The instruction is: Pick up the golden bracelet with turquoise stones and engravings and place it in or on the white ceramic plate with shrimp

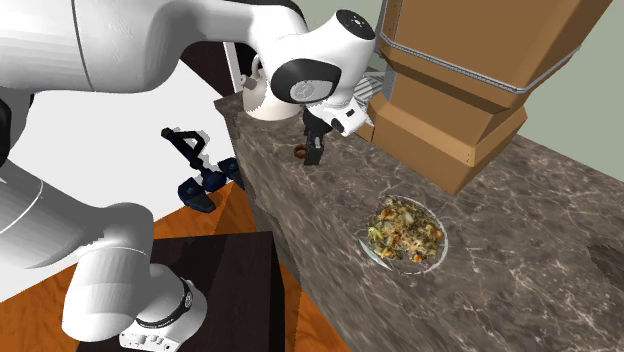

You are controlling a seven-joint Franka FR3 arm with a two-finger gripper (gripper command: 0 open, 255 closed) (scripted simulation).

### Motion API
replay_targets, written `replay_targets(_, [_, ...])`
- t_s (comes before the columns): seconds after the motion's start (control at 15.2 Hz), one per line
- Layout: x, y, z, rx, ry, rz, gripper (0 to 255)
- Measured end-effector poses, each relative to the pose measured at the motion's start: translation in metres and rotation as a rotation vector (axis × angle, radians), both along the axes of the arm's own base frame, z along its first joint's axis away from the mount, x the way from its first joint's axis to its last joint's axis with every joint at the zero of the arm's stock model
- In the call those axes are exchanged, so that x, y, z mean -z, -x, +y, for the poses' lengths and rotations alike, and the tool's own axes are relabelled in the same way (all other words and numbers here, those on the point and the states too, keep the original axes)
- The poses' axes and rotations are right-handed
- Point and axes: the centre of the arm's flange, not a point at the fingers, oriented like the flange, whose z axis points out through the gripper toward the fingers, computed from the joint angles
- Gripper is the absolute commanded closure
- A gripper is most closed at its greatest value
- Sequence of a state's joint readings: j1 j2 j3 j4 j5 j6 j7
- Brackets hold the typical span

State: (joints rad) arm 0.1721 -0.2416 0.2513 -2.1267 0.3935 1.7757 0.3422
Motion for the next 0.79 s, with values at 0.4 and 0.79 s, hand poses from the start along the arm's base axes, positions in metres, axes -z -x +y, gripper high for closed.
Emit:
replay_targets(0.4, [0.0005,0.0002,0.0002,0.0,0.0,0.0,255])
replay_targets(0.79, [0.0003,0.0,0.0001,0.0,0.0,-0.001,255])
